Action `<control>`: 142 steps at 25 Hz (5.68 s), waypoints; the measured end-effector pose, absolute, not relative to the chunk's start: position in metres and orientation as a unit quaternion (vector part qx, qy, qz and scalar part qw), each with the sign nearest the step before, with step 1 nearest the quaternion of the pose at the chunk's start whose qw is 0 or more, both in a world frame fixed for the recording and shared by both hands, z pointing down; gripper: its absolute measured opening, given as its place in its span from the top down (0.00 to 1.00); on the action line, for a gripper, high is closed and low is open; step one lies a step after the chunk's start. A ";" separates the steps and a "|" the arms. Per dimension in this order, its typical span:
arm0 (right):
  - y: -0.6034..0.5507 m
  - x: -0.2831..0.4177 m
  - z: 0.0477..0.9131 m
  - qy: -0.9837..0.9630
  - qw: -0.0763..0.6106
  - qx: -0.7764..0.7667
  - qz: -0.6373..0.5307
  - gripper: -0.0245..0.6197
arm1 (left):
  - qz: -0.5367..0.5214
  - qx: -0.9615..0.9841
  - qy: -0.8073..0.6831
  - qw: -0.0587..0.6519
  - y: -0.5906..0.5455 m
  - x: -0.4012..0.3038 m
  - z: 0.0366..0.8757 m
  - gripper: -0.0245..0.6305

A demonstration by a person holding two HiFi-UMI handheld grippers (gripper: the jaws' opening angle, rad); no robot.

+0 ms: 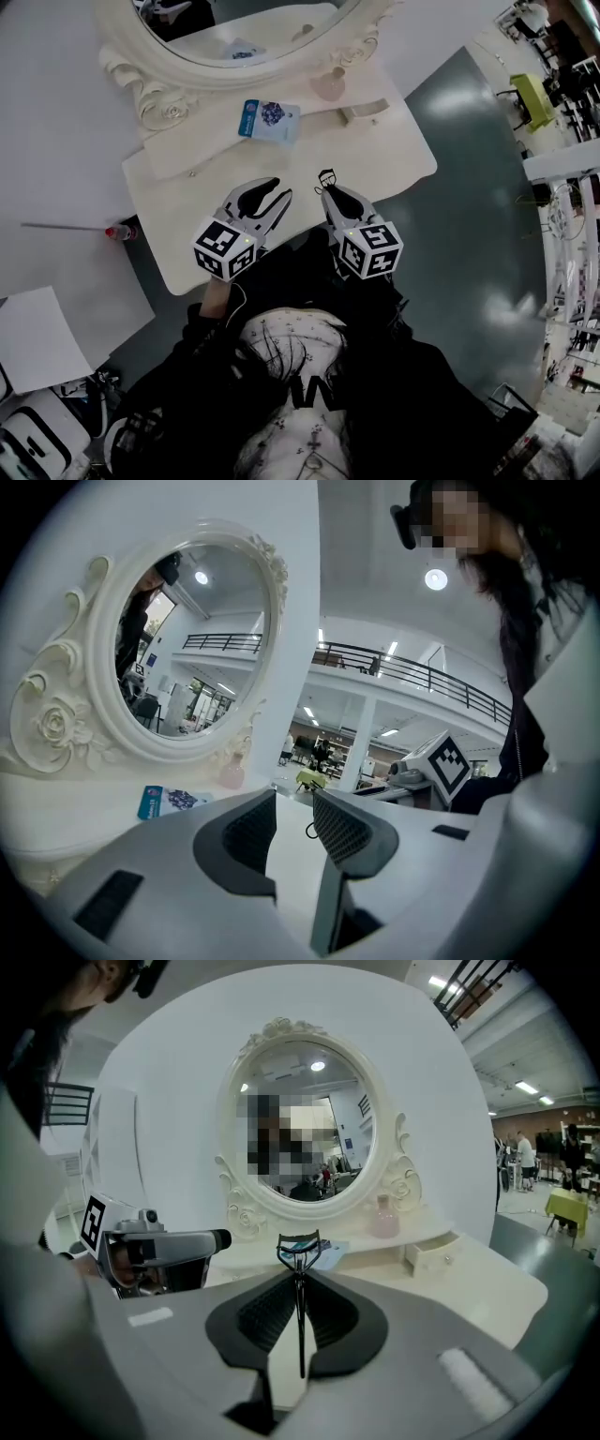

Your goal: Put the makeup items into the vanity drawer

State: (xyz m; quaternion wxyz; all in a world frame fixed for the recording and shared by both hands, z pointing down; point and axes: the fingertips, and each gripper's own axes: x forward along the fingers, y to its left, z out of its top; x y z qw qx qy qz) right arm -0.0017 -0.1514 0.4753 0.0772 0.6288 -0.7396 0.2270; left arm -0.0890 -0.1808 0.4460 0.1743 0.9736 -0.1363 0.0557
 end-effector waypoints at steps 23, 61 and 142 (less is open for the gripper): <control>-0.220 0.166 0.498 -0.786 0.106 0.566 0.225 0.90 | 0.061 0.948 -0.260 0.171 -0.224 0.032 0.451 0.78; -0.326 0.247 0.600 -0.812 0.495 0.304 -0.048 0.90 | 0.082 0.927 -0.329 0.161 -0.219 0.040 0.457 0.78; -0.316 0.238 0.589 -0.842 0.429 0.329 -0.002 0.83 | 0.108 0.919 -0.340 0.167 -0.206 0.041 0.467 0.78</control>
